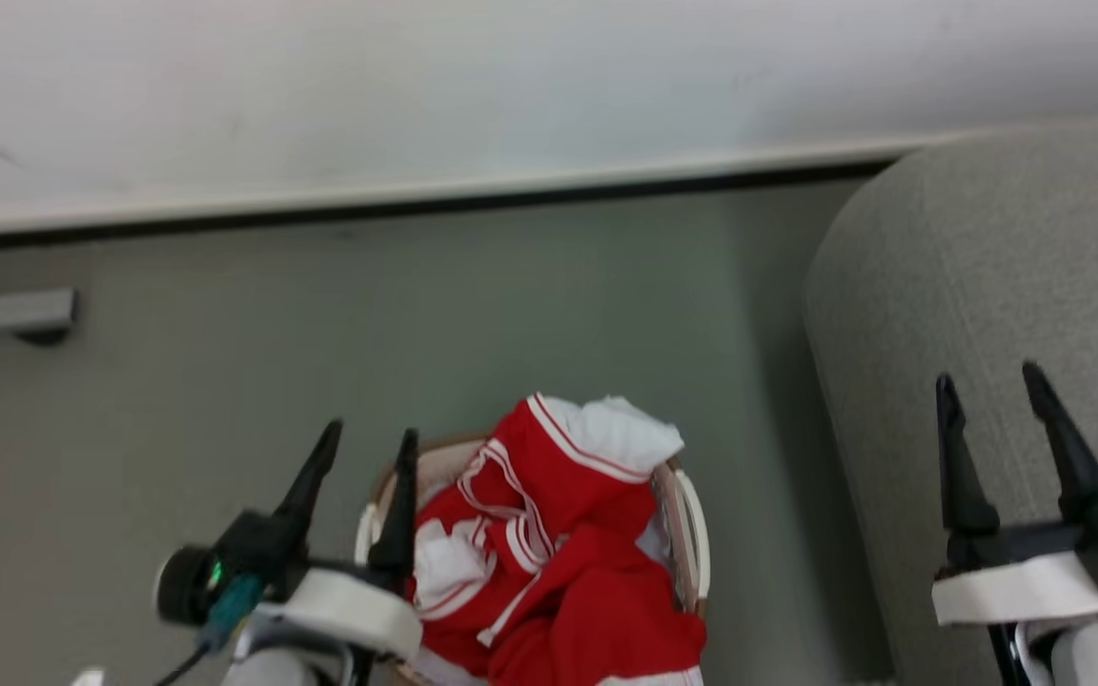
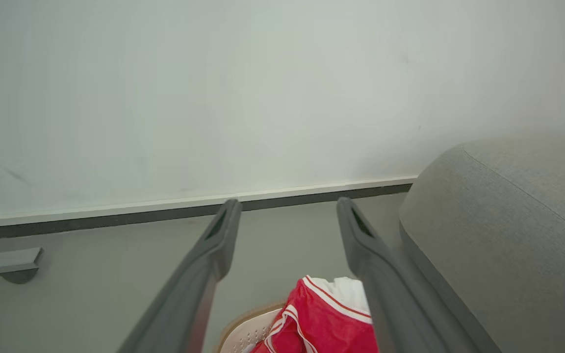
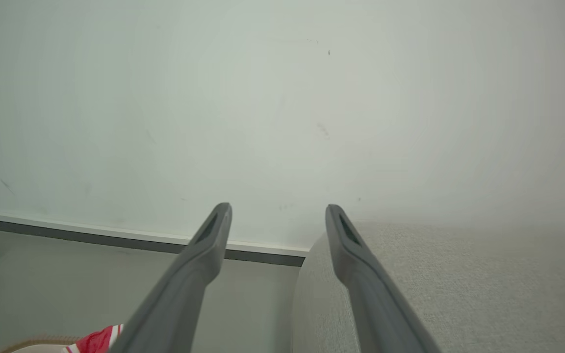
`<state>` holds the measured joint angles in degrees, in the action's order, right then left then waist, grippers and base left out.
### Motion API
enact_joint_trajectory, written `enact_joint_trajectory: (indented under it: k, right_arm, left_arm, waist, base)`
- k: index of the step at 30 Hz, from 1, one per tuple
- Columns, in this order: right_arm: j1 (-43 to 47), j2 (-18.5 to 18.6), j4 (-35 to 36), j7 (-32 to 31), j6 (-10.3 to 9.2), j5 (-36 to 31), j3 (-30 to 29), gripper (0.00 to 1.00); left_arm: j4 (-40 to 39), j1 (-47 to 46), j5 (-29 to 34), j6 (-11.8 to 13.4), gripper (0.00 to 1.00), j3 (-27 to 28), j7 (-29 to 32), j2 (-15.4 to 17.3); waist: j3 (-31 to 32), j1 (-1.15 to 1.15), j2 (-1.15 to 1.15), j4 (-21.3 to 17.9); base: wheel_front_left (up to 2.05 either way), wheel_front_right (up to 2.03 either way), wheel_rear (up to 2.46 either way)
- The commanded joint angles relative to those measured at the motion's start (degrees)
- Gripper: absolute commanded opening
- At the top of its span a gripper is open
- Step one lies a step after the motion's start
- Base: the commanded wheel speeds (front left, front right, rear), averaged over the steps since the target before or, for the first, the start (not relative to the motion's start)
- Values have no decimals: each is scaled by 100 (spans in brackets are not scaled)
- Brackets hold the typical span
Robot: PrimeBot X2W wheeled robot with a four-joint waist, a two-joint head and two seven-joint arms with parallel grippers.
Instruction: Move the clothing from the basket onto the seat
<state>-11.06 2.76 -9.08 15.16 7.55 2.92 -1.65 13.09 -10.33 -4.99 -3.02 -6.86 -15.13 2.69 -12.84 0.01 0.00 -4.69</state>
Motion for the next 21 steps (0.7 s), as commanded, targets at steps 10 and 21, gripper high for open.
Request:
enact_joint_trajectory:
  k: [10,21]
  right_arm:
    - [-1041,267,569,-1,-12,21,95,100]
    - [-1522,406,987,-1,-12,151,385,100]
  left_arm:
    - [1220,-1882,57,90,100,-1127,171,37]
    - [2749,-3395,-265,499,100,-2434,1028,38]
  waist:
    - [-2173,-1,0,31]
    - [-3278,-1,0,5]
  base:
    - [0,0,0]
    - [0,0,0]
